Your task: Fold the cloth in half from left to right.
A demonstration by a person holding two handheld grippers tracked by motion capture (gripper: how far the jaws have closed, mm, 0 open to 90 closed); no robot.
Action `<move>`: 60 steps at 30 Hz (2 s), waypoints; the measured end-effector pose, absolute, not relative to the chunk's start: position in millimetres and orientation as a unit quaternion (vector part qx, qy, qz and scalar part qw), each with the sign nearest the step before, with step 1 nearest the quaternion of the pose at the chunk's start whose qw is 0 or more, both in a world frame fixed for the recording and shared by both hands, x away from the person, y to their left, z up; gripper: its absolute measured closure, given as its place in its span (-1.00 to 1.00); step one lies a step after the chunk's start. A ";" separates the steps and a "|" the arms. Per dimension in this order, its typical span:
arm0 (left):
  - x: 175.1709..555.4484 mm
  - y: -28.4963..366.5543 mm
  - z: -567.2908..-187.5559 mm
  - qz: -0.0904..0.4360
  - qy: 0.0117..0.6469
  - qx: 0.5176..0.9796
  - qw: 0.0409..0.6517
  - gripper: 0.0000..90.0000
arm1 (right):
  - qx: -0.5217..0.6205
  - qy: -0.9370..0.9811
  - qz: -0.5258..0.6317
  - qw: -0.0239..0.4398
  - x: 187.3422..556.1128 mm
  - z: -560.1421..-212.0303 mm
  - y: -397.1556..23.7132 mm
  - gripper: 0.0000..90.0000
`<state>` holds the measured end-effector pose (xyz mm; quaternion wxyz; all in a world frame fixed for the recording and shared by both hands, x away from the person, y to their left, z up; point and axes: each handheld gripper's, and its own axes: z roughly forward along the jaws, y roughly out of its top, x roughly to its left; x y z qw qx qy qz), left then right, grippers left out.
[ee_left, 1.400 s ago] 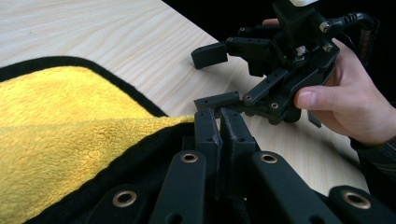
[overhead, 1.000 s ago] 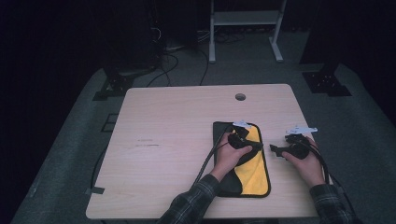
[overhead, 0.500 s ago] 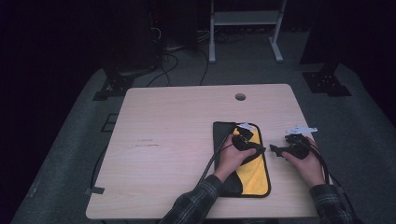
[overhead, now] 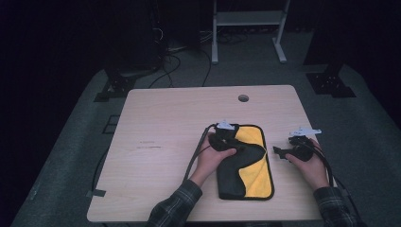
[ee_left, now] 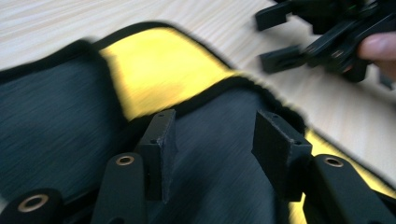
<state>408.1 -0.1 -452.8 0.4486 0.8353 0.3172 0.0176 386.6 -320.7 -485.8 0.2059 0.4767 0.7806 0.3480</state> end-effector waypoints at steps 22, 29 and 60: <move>388.4 44.9 -473.2 0.075 0.340 0.852 0.391 0.11 | 0.478 0.779 0.348 0.207 386.6 -485.9 -320.1 -0.64; 381.8 41.0 -474.3 0.094 0.316 0.861 0.386 0.53 | 0.478 0.779 0.348 0.207 386.6 -486.0 -320.1 -0.64; 377.8 139.3 -468.1 0.073 0.371 0.842 0.385 0.87 | 0.480 0.778 0.348 0.207 386.5 -486.0 -319.7 -0.64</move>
